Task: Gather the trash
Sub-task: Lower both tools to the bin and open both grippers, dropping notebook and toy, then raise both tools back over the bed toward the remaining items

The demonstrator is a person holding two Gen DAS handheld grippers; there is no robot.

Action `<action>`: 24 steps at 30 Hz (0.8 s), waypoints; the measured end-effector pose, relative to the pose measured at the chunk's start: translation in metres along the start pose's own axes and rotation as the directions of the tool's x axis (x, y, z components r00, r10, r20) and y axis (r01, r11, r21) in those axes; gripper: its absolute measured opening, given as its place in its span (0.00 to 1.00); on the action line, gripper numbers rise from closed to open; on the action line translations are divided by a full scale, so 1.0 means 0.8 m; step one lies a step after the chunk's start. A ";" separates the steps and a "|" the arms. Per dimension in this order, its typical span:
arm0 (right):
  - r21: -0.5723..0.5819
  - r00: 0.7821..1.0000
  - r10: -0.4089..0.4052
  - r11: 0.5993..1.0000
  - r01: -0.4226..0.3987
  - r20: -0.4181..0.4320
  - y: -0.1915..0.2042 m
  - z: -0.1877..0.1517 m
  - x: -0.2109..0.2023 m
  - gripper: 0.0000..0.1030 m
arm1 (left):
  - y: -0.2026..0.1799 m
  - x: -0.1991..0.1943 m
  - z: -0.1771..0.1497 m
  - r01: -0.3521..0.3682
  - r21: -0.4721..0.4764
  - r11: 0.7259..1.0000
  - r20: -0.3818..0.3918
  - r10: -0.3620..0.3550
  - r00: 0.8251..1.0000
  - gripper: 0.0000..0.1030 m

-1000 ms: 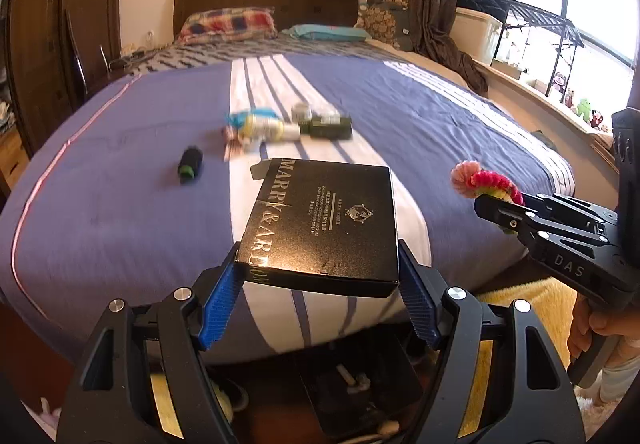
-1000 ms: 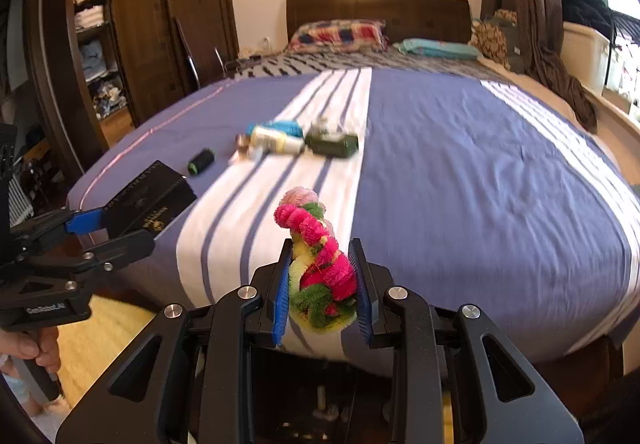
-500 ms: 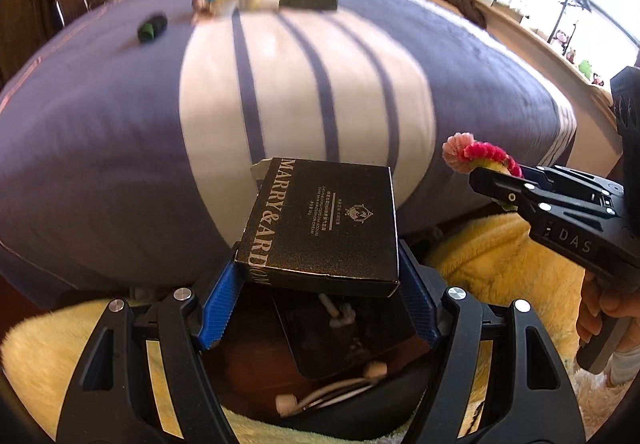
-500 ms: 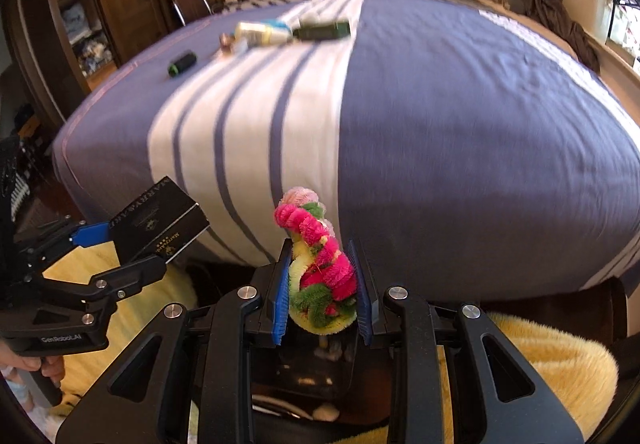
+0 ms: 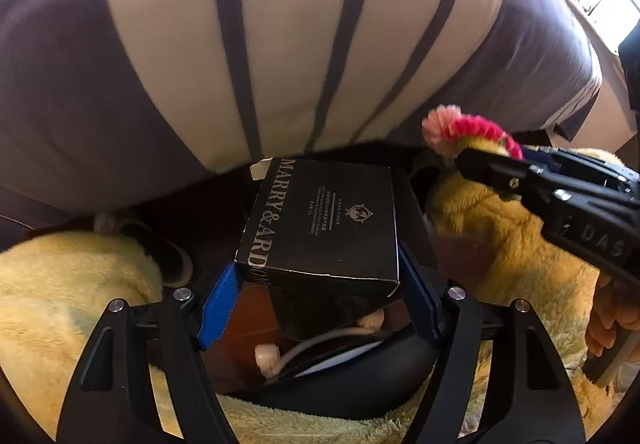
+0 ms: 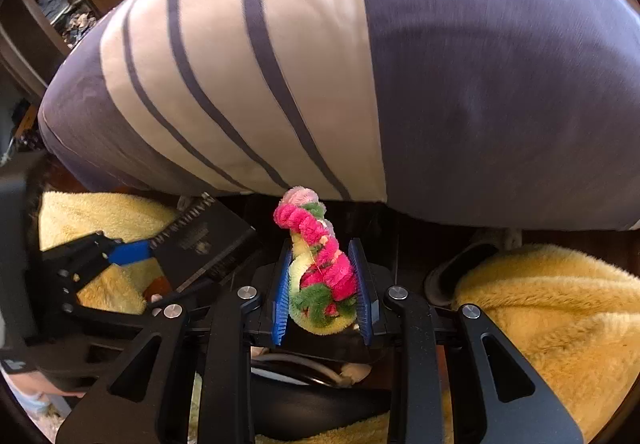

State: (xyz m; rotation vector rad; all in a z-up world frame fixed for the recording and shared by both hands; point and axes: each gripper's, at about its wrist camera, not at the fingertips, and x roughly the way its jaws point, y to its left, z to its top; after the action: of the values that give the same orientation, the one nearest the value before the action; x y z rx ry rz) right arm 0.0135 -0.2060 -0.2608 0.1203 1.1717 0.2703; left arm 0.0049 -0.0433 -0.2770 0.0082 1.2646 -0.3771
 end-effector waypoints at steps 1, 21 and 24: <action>0.006 1.000 0.003 1.000 -0.003 -0.009 -0.001 0.000 0.004 0.27 | 0.002 0.007 0.000 0.000 -0.004 1.000 -0.016 0.000 1.000 0.67; 0.068 0.997 0.012 0.998 -0.007 -0.071 -0.019 0.014 0.034 0.59 | 0.012 0.041 -0.006 0.017 -0.034 0.999 -0.097 -0.020 0.995 0.89; 0.068 0.999 -0.009 0.998 0.012 -0.047 -0.019 0.014 0.025 0.70 | 0.013 0.034 -0.006 0.006 -0.034 0.999 -0.079 -0.008 0.997 0.92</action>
State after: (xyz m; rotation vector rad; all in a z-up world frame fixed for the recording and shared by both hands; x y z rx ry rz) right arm 0.0336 -0.2146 -0.2780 0.1683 1.2284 0.2246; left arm 0.0102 -0.0397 -0.3063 -0.0102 1.3493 -0.3645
